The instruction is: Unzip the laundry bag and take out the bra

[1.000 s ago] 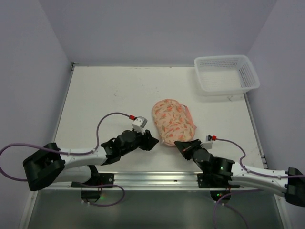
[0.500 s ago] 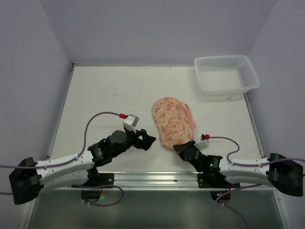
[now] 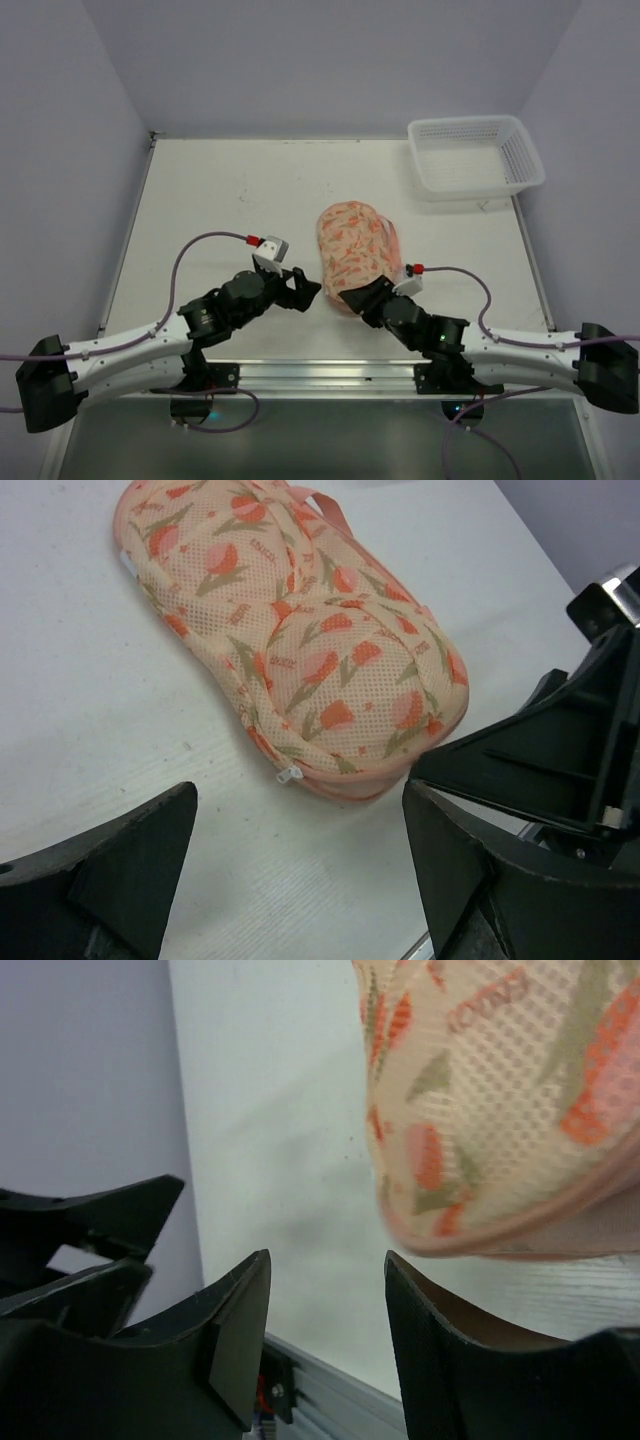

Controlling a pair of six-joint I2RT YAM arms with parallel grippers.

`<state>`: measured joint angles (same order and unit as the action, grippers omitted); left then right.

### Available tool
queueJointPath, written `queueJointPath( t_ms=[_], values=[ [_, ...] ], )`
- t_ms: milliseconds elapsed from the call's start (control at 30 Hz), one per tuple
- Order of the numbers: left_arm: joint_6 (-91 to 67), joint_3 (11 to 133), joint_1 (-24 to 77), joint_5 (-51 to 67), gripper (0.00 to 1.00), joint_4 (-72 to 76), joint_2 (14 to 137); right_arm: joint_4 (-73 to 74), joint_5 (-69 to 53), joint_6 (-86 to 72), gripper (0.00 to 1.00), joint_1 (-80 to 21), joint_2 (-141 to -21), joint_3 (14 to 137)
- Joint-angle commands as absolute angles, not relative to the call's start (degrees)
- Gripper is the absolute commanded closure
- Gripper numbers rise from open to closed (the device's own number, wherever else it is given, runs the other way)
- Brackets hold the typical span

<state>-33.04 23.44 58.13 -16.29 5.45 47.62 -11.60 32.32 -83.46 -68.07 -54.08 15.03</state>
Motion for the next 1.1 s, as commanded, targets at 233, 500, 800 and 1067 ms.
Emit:
queueJointPath(
  t_ms=[233, 500, 800, 1067],
  values=[
    [-25.84, 34.71, 60.64, -17.22, 0.16, 5.27, 66.25, 15.53, 36.82, -82.7, 0.44, -68.03, -19.92, 11.78],
    [-23.74, 47.18, 66.96, -21.44, 0.17, 5.19, 83.82, 40.58, 46.91, -87.53, 0.44, -67.94, -3.26, 18.61],
    [-21.45, 57.3, 74.35, -30.84, 0.19, 3.34, 96.94, 68.99, 56.77, -104.6, 0.43, -68.03, 0.0, 32.33],
    [-19.34, 60.99, 77.34, -36.82, 0.23, 3.08, 102.21, 68.2, 56.17, -97.38, 0.43, -67.94, 8.96, 32.26]
  ],
)
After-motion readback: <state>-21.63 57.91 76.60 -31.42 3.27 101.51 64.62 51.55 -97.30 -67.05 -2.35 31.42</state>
